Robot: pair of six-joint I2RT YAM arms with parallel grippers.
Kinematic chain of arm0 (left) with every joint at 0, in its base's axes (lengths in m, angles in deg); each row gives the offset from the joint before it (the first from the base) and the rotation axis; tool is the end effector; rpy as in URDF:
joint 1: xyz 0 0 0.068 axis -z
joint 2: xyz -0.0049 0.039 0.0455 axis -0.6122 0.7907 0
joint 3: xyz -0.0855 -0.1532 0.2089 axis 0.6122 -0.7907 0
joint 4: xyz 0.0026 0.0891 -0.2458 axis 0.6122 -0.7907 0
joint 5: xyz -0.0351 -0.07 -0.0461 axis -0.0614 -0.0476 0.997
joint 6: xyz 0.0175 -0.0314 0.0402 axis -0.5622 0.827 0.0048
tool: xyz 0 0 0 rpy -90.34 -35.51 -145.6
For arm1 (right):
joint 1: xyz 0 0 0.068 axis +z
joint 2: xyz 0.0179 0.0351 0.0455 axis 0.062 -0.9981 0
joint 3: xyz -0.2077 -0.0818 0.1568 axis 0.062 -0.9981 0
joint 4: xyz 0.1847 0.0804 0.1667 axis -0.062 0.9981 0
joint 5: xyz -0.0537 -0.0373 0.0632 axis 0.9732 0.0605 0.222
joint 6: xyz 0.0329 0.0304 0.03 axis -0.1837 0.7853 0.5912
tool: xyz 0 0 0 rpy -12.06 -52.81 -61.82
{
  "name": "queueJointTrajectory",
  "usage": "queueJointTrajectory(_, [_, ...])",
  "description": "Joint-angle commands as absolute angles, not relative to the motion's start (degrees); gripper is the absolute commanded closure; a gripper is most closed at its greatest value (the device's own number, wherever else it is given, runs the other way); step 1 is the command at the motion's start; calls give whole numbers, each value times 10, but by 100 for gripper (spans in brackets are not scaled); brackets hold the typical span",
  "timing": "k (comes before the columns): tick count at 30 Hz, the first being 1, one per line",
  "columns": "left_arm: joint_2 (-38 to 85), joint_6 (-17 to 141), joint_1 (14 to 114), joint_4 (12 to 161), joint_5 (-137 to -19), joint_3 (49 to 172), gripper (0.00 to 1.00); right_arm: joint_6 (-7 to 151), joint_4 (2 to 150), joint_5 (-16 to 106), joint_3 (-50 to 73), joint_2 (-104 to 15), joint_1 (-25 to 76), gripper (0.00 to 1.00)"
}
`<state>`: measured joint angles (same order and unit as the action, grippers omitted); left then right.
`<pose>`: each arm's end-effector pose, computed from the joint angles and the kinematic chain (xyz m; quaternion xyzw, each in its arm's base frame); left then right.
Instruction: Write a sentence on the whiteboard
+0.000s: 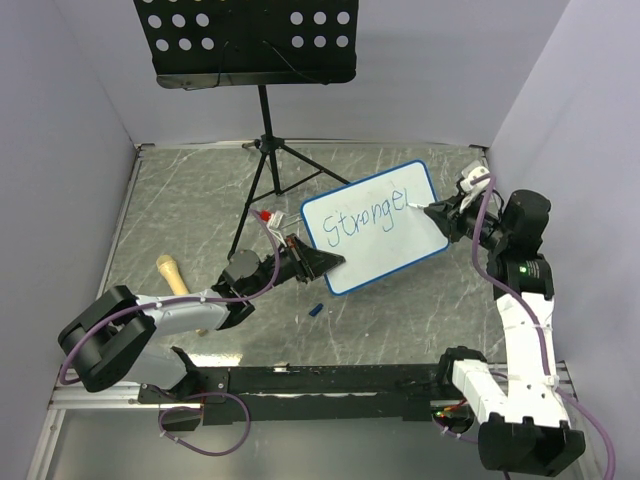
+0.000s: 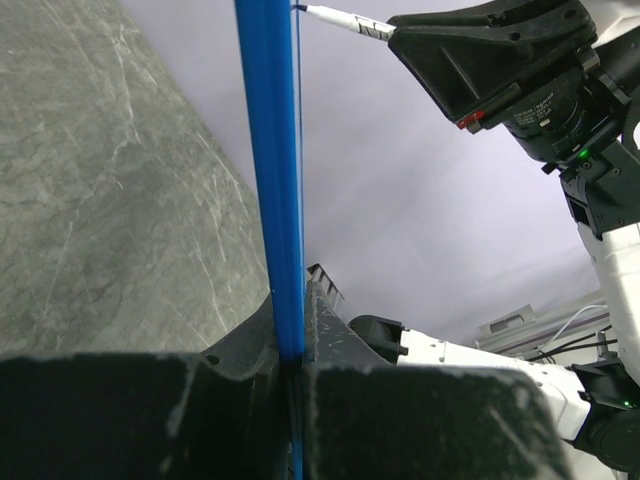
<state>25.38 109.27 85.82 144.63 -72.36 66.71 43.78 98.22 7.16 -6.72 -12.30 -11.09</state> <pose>0.1776 -0.2105 0.2438 0.0320 0.6414 -0.6607 0.3887 0.1769 0.0023 0.3832 -0.3222 0.6952 0.1557 0.6234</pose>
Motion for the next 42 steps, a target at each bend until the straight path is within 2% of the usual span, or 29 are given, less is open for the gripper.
queueJointTrajectory(1, [231, 1088, 860, 1544, -700, 689, 99, 452, 942, 77, -47, -144, -114, 100])
queueJointTrajectory(15, [230, 1088, 859, 1547, -699, 686, 99, 447, 932, 133, -30, -180, -117, 100])
queueJointTrajectory(27, [227, 1085, 855, 1501, -722, 698, 99, 546, 906, -53, 45, -124, -124, 100])
queueJointTrajectory(35, [217, 1092, 849, 1472, -720, 722, 99, 499, 975, -137, -37, -55, -117, 100])
queueJointTrajectory(42, [221, 1092, 848, 1493, -711, 721, 99, 468, 1014, -159, -72, -9, -107, 100])
